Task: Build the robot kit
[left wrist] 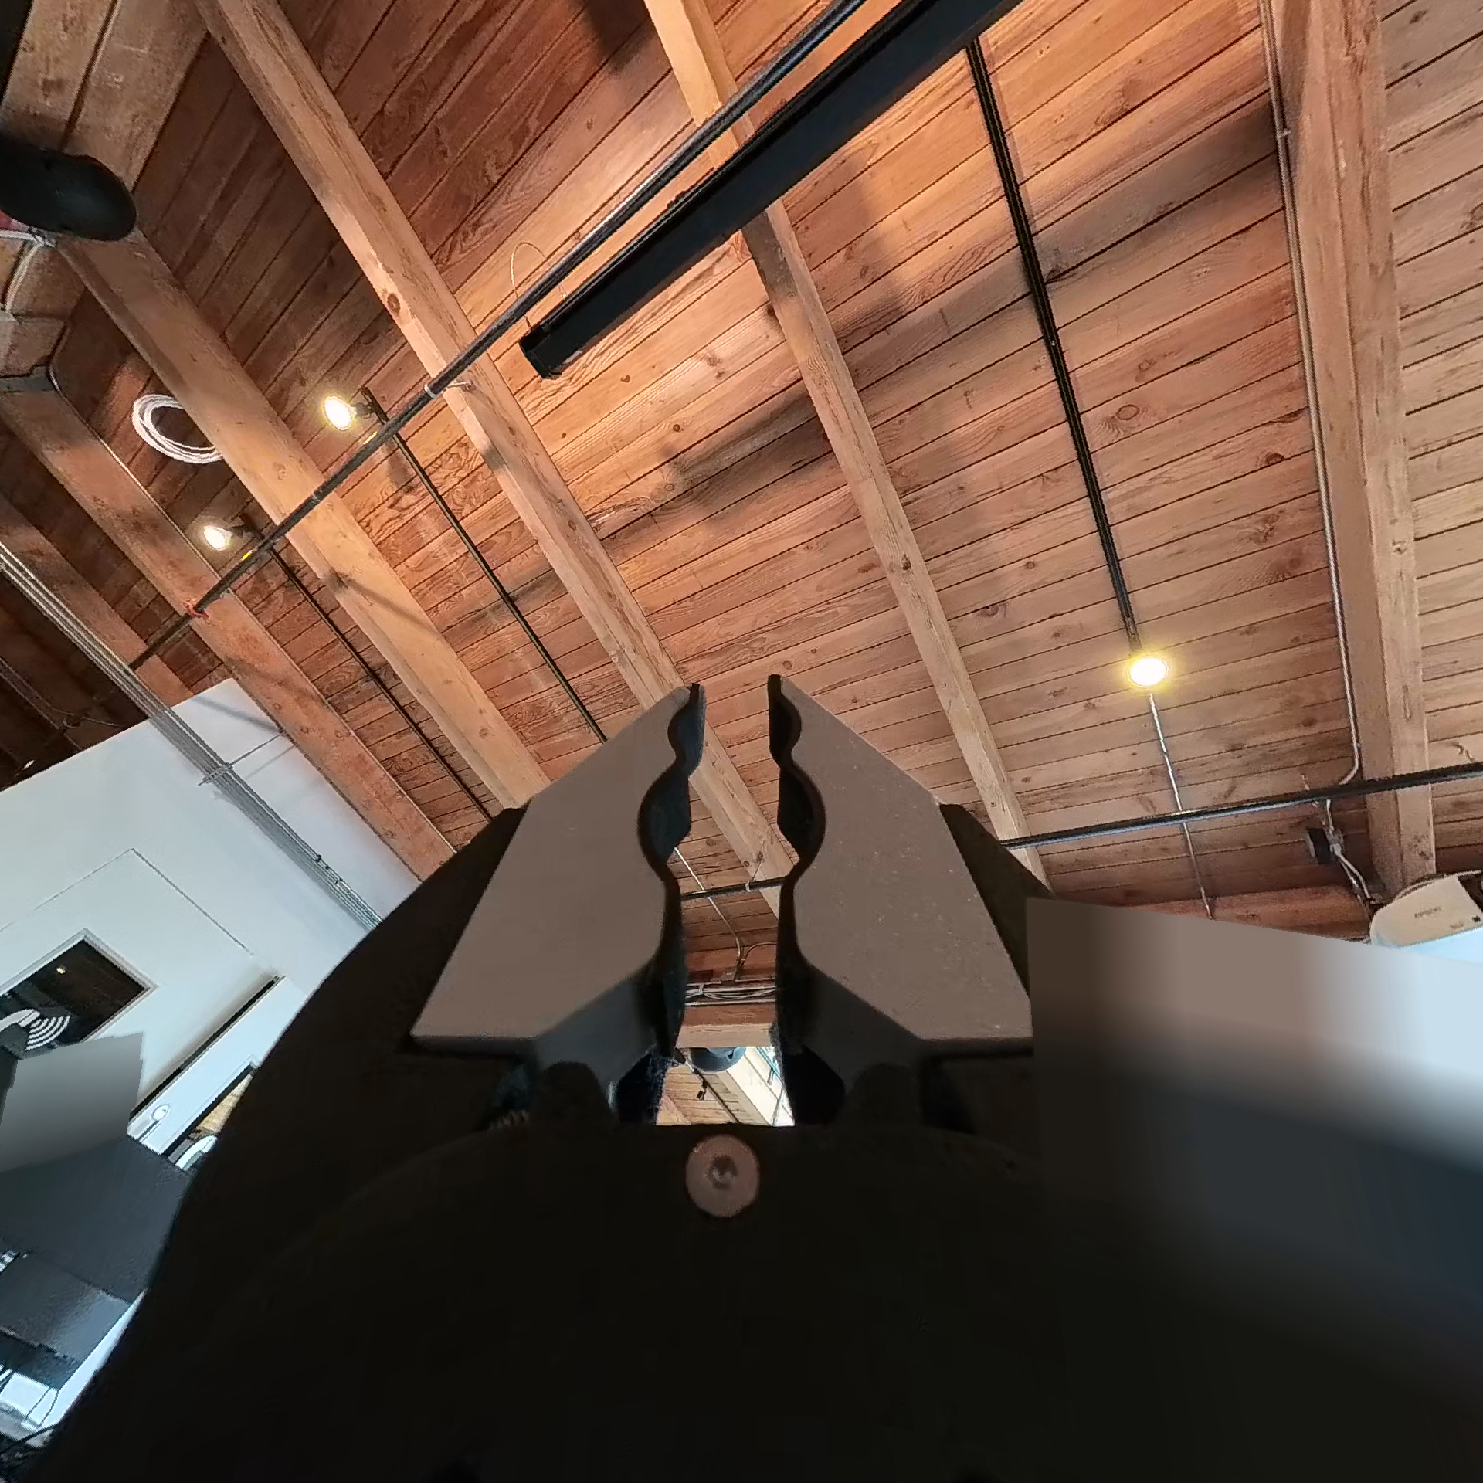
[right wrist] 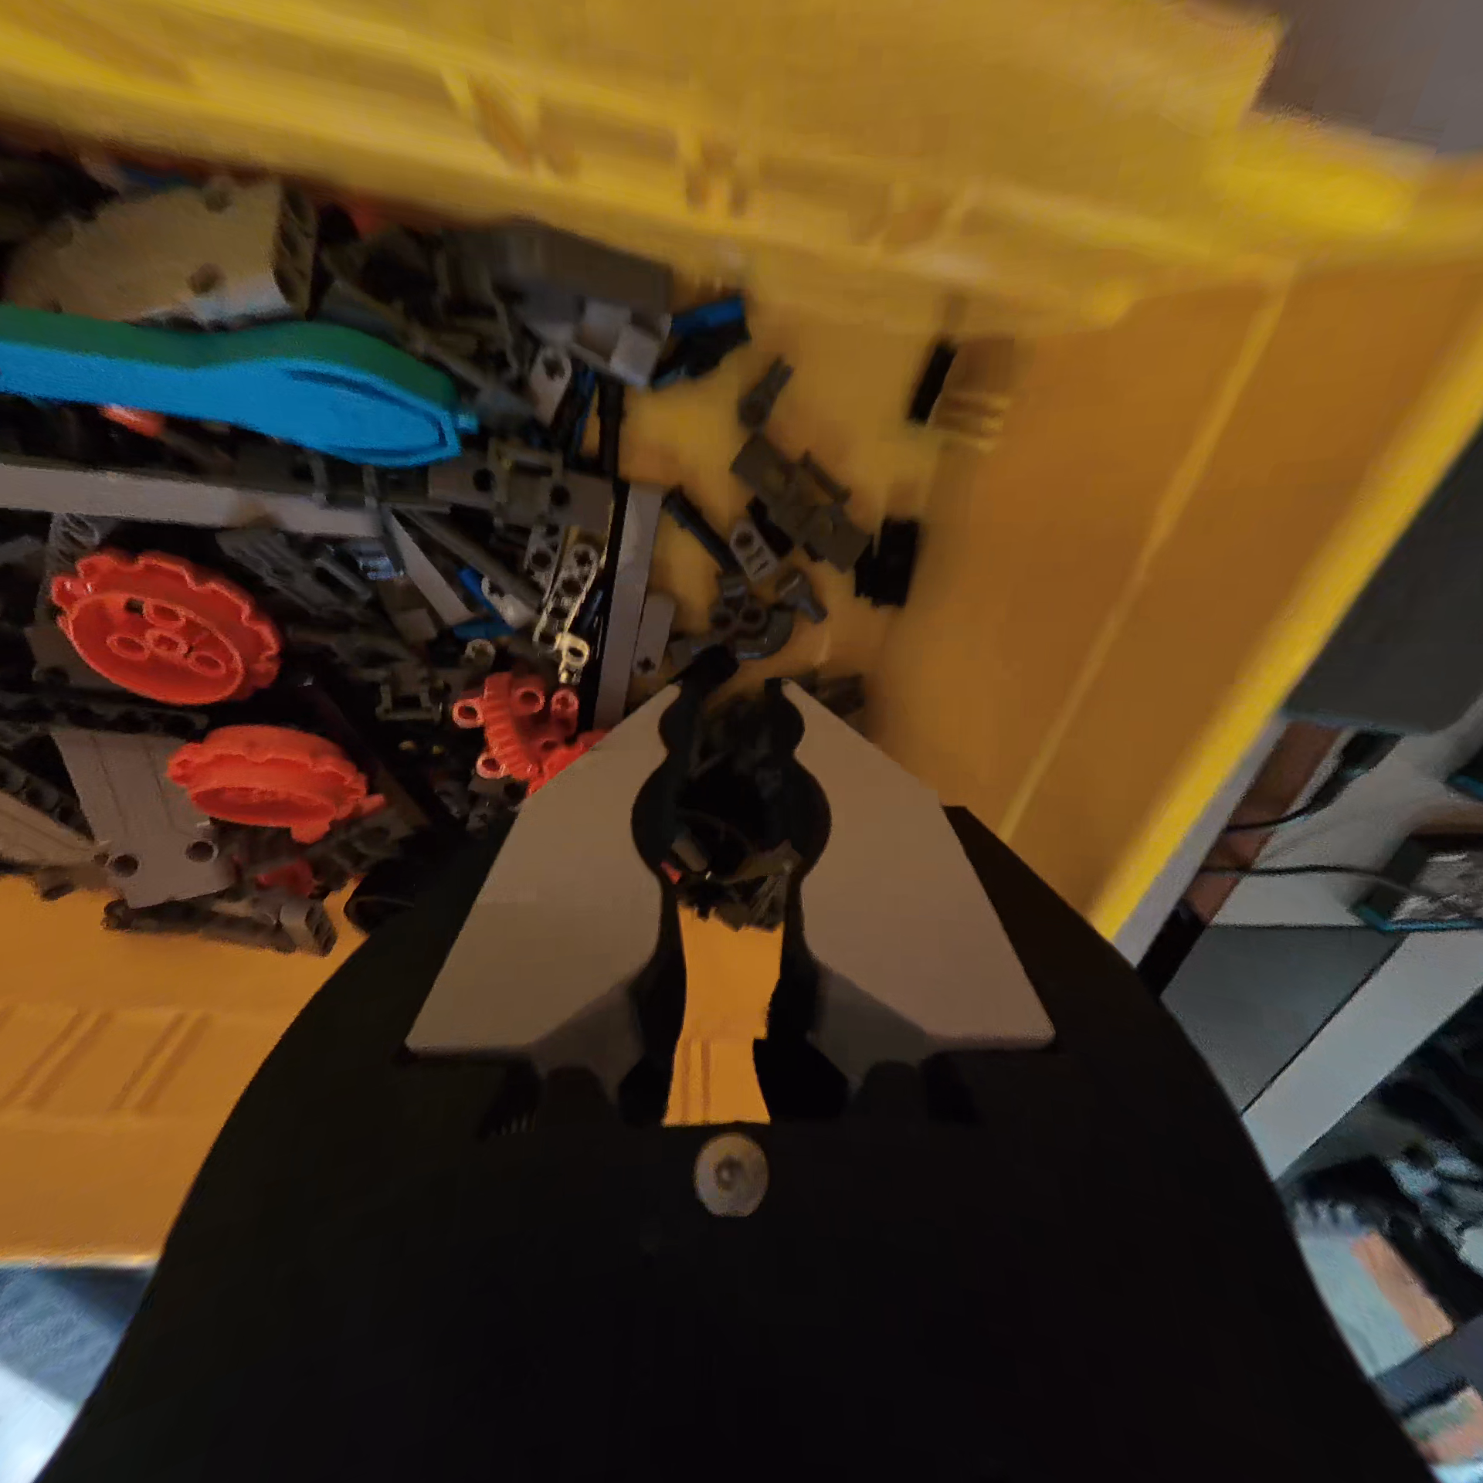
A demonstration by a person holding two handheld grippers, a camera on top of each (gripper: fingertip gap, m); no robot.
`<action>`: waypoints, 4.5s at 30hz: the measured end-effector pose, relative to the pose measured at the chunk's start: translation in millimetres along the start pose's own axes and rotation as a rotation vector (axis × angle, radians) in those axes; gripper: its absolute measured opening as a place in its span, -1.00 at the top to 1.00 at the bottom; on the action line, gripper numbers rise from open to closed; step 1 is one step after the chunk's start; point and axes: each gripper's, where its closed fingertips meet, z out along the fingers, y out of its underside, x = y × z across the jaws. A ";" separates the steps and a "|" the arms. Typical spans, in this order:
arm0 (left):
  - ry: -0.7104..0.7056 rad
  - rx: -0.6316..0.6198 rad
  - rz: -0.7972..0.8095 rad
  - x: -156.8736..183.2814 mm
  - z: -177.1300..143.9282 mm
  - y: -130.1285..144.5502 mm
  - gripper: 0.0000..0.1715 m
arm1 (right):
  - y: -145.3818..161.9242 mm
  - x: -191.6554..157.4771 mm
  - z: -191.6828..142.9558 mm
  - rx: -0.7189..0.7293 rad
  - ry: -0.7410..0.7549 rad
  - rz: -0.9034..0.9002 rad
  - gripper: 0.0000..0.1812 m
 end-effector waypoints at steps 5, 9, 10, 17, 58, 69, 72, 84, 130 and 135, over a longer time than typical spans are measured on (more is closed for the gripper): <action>-0.002 -0.003 0.001 -0.5 0.2 0.8 0.85 | -60.6 -11.7 -19.3 0.301 -0.001 -0.078 0.66; -0.003 -0.003 -0.003 -1.5 0.3 1.2 0.85 | -74.1 -34.0 -5.9 0.266 -0.153 -0.019 0.34; -0.003 -0.004 -0.003 -1.4 0.3 1.2 0.85 | -74.8 -30.8 -0.3 0.249 -0.134 -0.010 0.30; 0.000 0.003 -0.005 -0.4 -0.7 -1.4 0.85 | -69.8 -25.9 19.0 0.183 -0.115 0.051 0.56; 0.002 -0.002 0.002 0.9 -0.1 0.9 0.85 | -59.7 -3.6 -3.1 0.215 0.052 -0.076 0.49; 0.002 0.000 -0.004 -0.2 -0.4 -0.2 0.85 | -49.3 7.8 13.0 0.114 0.095 -0.059 0.82; 0.003 0.002 -0.003 0.3 -0.6 -1.0 0.85 | -36.1 28.7 2.4 0.080 0.186 -0.055 0.82; 0.005 0.006 -0.005 0.6 -0.8 -2.3 0.85 | -13.7 -18.0 22.1 0.019 0.013 -0.245 0.30; 0.004 -0.001 -0.002 0.8 0.6 1.2 0.85 | -31.1 -1.1 9.6 0.027 0.041 -0.168 0.89; 0.005 -0.001 -0.004 0.7 0.5 1.1 0.85 | -35.4 35.2 -5.9 0.007 0.252 -0.200 0.89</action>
